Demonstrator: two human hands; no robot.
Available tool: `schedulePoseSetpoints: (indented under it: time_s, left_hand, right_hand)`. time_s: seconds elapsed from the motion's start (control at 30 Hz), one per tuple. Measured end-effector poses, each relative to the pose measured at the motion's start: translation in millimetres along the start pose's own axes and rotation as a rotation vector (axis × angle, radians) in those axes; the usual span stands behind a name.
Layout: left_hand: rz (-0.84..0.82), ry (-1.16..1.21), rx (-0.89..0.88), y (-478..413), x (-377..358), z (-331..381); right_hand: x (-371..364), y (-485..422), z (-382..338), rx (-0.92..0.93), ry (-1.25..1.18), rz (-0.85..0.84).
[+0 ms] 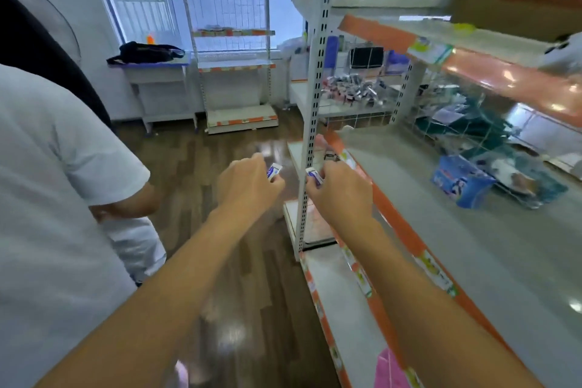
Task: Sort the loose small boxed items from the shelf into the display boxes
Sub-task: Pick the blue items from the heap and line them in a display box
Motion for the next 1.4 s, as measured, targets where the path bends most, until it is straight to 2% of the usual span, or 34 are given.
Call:
schedulePoseSetpoints:
  time_s: [0.23,0.53,0.77,0.97,1.4]
  left_hand:
    - [0.025,-0.007,0.097,-130,-39,-13]
    - [0.032,0.009,0.121,-294,-87,-67]
    - [0.023,0.079,0.113,-444,-121,-136]
    - [0.013,0.084,0.061,-553,-143,-168]
    - [-0.028,0.053,-0.03,-812,-229,-191]
  right_hand:
    - [-51,-133,-5,0.049,-0.099,-0.086]
    - [-136,-279,-43,0.084,-0.021,-0.067]
    - [-207,-410,-99,0.018,-0.022,-0.056]
    - [-256,-506,-132,-0.045,-0.03,-0.059]
    - [-378,-738,-133,-0.154,-0.016,-0.039]
Point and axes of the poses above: each hand's wrist, its own y-axis away from the middle knuckle, its own x-axis out of the back of the hand, z = x × y, the point moved 2 cm from there along -y, towards the middle knuckle, and after that the axes turned 1 degree about -x, right-handed, at the moved point
